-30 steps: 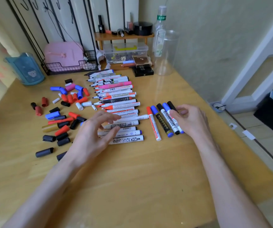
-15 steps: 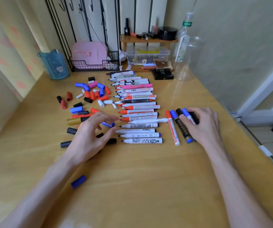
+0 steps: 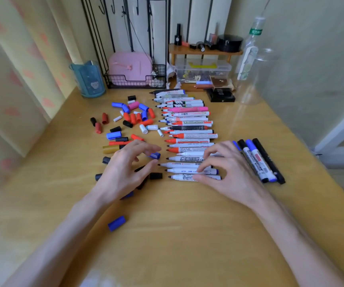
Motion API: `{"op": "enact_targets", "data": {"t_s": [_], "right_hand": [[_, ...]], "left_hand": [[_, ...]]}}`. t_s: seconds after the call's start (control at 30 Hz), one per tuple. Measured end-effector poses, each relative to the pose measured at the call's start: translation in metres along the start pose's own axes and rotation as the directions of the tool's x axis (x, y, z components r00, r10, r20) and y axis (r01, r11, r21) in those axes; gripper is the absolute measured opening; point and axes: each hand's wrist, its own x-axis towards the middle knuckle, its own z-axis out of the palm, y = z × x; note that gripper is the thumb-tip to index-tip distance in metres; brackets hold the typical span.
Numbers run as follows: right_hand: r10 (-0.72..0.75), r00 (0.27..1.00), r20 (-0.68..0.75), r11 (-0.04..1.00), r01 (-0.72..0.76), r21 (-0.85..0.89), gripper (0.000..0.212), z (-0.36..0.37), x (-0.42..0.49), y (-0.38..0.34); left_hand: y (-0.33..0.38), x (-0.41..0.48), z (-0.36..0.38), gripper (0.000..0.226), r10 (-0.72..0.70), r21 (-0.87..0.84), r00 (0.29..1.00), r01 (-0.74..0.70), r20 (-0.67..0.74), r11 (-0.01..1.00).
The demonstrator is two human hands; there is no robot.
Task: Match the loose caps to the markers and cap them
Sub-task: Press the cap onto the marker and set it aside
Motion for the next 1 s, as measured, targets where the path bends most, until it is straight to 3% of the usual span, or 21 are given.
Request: {"op": "enact_targets", "data": {"t_s": [0.3,0.6,0.73,1.0], "right_hand": [[0.029,0.993,0.114,0.999,-0.033,0.03,0.038,0.0,-0.003,-0.003],[0.068,0.994,0.083,0.997,-0.071,0.034,0.035,-0.001,-0.002,-0.001],[0.097,0.995,0.038,0.995,-0.097,-0.002,0.02,0.004,0.003,0.001],[0.17,0.969,0.177,0.984,-0.159,-0.074,0.018,-0.002,0.02,0.001]], "left_hand": [[-0.015,-0.013,-0.02,0.023,-0.037,0.044,0.999,0.038,-0.04,0.998],[-0.015,-0.016,-0.019,0.029,-0.031,0.039,0.999,0.033,-0.032,0.999],[-0.014,-0.015,-0.018,0.028,-0.037,0.034,0.999,0.038,-0.03,0.999],[-0.018,-0.017,-0.013,0.02,-0.023,0.08,1.0,0.023,-0.002,0.997]]}}
